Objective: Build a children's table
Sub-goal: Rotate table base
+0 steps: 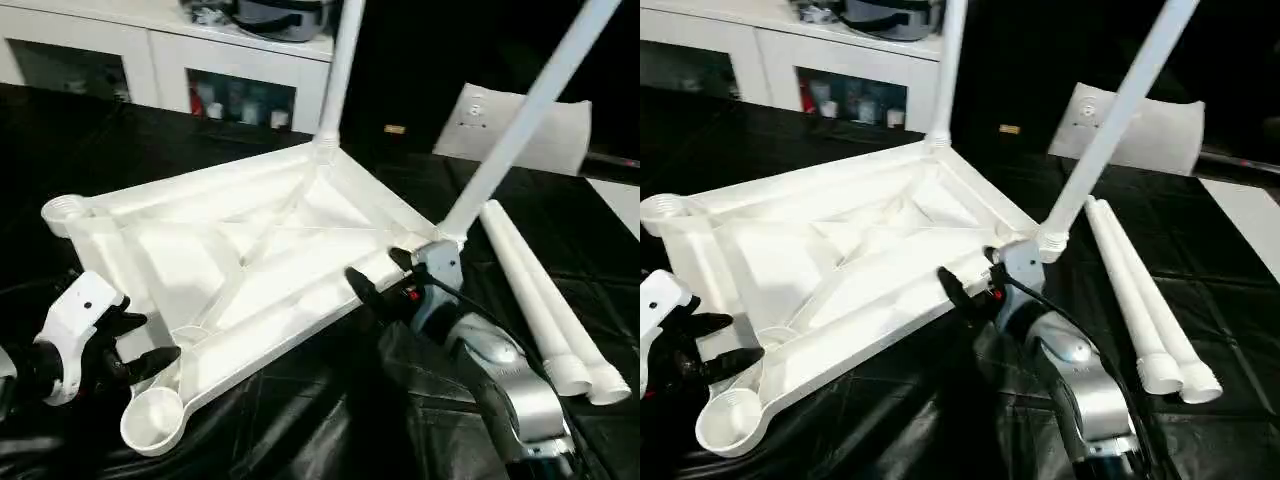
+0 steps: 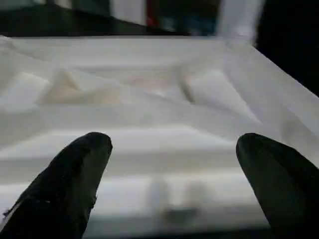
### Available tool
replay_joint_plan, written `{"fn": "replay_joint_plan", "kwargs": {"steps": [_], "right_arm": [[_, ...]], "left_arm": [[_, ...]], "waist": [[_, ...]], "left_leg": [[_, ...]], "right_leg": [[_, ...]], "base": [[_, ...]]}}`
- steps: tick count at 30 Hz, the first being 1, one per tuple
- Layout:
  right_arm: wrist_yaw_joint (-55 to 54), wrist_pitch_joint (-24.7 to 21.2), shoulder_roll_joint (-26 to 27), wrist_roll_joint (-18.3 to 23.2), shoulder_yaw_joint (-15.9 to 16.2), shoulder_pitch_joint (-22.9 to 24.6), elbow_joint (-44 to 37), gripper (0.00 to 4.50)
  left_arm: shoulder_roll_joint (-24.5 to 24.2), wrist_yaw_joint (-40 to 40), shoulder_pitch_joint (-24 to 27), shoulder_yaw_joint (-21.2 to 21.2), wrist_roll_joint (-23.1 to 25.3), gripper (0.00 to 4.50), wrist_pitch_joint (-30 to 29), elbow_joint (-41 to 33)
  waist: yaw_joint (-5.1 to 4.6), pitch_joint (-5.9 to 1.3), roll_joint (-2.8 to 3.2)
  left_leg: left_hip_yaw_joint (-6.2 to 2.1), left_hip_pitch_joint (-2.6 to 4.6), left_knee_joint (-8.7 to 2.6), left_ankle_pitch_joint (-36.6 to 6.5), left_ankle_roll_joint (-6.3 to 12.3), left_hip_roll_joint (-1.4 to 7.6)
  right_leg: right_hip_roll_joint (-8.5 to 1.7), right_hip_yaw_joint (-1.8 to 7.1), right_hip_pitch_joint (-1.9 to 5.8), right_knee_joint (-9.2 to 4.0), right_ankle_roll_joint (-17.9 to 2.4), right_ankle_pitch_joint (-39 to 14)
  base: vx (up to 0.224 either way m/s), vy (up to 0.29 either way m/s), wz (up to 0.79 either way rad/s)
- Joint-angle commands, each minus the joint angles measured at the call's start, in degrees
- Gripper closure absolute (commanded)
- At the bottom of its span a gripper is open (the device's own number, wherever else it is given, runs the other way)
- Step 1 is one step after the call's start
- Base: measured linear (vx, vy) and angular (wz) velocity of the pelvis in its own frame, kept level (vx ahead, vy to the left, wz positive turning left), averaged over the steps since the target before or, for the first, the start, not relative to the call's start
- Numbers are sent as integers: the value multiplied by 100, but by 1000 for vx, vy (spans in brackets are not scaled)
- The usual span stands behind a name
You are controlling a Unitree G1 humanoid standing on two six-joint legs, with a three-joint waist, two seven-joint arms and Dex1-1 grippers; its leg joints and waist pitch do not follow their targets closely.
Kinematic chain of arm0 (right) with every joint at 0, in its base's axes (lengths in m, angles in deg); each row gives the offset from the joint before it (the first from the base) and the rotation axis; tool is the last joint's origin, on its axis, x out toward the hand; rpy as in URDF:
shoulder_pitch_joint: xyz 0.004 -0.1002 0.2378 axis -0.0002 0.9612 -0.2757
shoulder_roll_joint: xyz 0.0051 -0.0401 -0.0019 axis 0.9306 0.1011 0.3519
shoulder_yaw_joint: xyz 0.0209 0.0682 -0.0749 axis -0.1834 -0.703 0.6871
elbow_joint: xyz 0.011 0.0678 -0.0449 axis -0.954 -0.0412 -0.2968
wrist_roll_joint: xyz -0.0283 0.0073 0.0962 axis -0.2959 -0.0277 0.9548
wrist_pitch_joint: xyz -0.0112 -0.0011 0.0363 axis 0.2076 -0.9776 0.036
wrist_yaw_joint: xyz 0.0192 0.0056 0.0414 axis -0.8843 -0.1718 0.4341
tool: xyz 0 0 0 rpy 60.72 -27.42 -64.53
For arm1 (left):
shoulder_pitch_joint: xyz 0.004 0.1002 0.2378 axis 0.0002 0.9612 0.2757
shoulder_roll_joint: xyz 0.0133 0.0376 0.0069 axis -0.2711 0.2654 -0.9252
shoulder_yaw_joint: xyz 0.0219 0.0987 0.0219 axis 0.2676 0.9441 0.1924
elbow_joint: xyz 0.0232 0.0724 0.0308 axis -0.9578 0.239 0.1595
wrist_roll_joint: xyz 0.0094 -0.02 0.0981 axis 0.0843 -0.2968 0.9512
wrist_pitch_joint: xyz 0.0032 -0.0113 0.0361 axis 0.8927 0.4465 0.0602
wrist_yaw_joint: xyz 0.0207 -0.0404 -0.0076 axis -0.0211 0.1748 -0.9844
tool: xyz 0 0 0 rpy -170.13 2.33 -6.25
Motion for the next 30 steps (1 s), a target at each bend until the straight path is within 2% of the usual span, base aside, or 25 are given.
{"fn": "replay_joint_plan", "kwargs": {"steps": [1,2,3,4,5,6,7,9,10,12,13,15,16,17,18,19,20,21,22,23,24,27,28,30], "right_arm": [[-403,-200,3,-144,-305,58,-135,0],[-539,-258,30,-165,-368,72,-134,0],[-558,-268,33,-167,-375,74,-136,0],[-646,-285,38,-208,-406,66,-103,0],[-790,-316,45,-283,-445,30,-26,0],[-800,-318,46,-289,-448,26,-19,0],[-902,-373,49,-331,-473,-37,71,0],[-971,-515,41,-357,-464,-111,162,0],[-1021,-584,28,-415,-442,-171,252,0],[-1098,-695,22,-476,-428,-243,356,0],[-1130,-764,18,-496,-427,-276,425,0],[-1399,-838,31,-649,-491,-408,787,0],[-1433,-842,38,-664,-506,-422,826,0],[-1525,-830,56,-685,-564,-445,885,0],[-1623,-822,51,-715,-628,-476,971,0],[-1651,-826,43,-725,-646,-492,1018,0],[-1673,-825,33,-739,-653,-510,1073,0],[-1673,-825,33,-739,-653,-510,1073,0],[-1671,-797,29,-759,-637,-579,1219,0],[-1661,-776,31,-767,-624,-623,1305,0],[-1651,-714,47,-795,-594,-738,1482,0],[-1567,-545,113,-762,-562,-952,1796,0],[-1530,-472,141,-747,-551,-1033,1914,0],[-1338,-191,258,-735,-488,-1392,2441,0]], "left_arm": [[35,83,-372,-13,-33,20,173,-72],[83,144,-530,-5,-55,10,208,-43],[88,156,-552,-2,-63,10,207,-40],[139,199,-685,56,-64,10,253,-6],[261,294,-945,184,-65,10,308,91],[269,301,-965,196,-62,10,315,100],[345,355,-1170,378,30,10,389,246],[314,341,-1325,683,269,10,564,440],[300,315,-1430,857,401,10,646,600],[300,295,-1587,1060,537,10,753,816],[324,296,-1682,1152,607,10,828,938],[569,590,-2292,1460,931,10,881,1673],[588,637,-2364,1501,976,10,874,1763],[619,798,-2530,1594,1135,10,879,1996],[654,1067,-2785,1740,1423,10,982,2403],[672,1171,-2891,1790,1528,10,1018,2577],[686,1246,-2976,1836,1611,10,1042,2720],[686,1246,-2976,1836,1611,10,1042,2720],[665,1270,-3073,1968,1749,10,1067,2899],[644,1260,-3117,2053,1827,10,1090,2987],[611,1196,-3147,2166,1902,10,1079,3054],[619,1050,-3168,2300,1946,10,1181,3154],[635,972,-3173,2339,1922,10,1225,3175],[712,651,-3144,2448,1735,10,1232,3081]], "waist": [[-44,-168,203],[-42,-188,198],[-54,-184,190],[-54,-191,233],[-71,-199,233],[-79,-200,221],[-77,-211,235],[-94,-213,205],[-97,-221,251],[-134,-231,188],[-140,-232,201],[-161,-239,226],[-153,-235,228],[-153,-238,216],[-156,-248,255],[-163,-255,236],[-163,-252,240],[-161,-248,236],[-161,-248,347],[-180,-255,286],[-186,-255,319],[-187,-268,301],[-173,-264,315],[-182,-267,316]], "left_leg": [[-86,67,-586,-1370,-325,332],[-79,85,-564,-1283,-336,329],[-87,56,-574,-1231,-349,325],[-83,71,-562,-1199,-376,323],[-80,70,-557,-1138,-401,321],[-71,72,-554,-1119,-413,315],[-74,70,-541,-1003,-423,311],[-65,62,-531,-919,-401,293],[-70,60,-527,-866,-401,295],[-67,54,-517,-826,-412,299],[-70,51,-514,-798,-419,298],[-59,80,-498,-726,-436,281],[-49,94,-496,-812,-459,276],[-60,73,-497,-825,-461,280],[-69,64,-491,-816,-476,287],[-69,65,-481,-767,-465,281],[-80,44,-489,-715,-466,286],[-77,46,-488,-713,-454,287],[-98,46,-493,-717,-485,292],[-83,56,-480,-682,-449,293],[-81,51,-479,-658,-442,293],[-68,47,-459,-514,-382,295],[-60,43,-450,-449,-339,292],[-52,30,-446,-351,-297,294]], "right_leg": [[-376,230,80,-374,-734,-977],[-380,226,78,-356,-755,-840],[-374,222,105,-346,-756,-796],[-376,219,95,-335,-774,-722],[-370,213,106,-322,-784,-627],[-360,212,102,-327,-785,-598],[-360,208,119,-304,-805,-418],[-351,210,132,-307,-790,-360],[-361,217,141,-296,-776,-346],[-363,214,159,-300,-781,-358],[-368,214,161,-287,-801,-337],[-350,207,133,-285,-849,-240],[-351,208,127,-294,-866,-319],[-368,212,153,-289,-882,-333],[-376,215,172,-293,-853,-341],[-375,216,180,-289,-859,-289],[-387,215,205,-282,-875,-261],[-387,215,198,-291,-878,-270],[-399,212,201,-268,-928,-228],[-384,206,195,-273,-973,-150],[-389,206,199,-269,-1039,-79],[-395,205,210,-244,-1182,155],[-403,211,214,-239,-1240,232],[-407,210,221,-221,-1339,341]], "base": [[0,0,0],[0,0,0],[0,0,0],[0,0,0],[0,0,0],[0,0,0],[0,0,0],[0,0,0],[0,0,0],[0,0,0],[0,0,0],[0,0,0],[0,0,0],[0,0,0],[0,0,0],[0,0,0],[0,0,0],[0,0,0],[0,0,0],[0,0,0],[0,0,0],[0,0,0],[0,0,0],[0,0,0]]}}
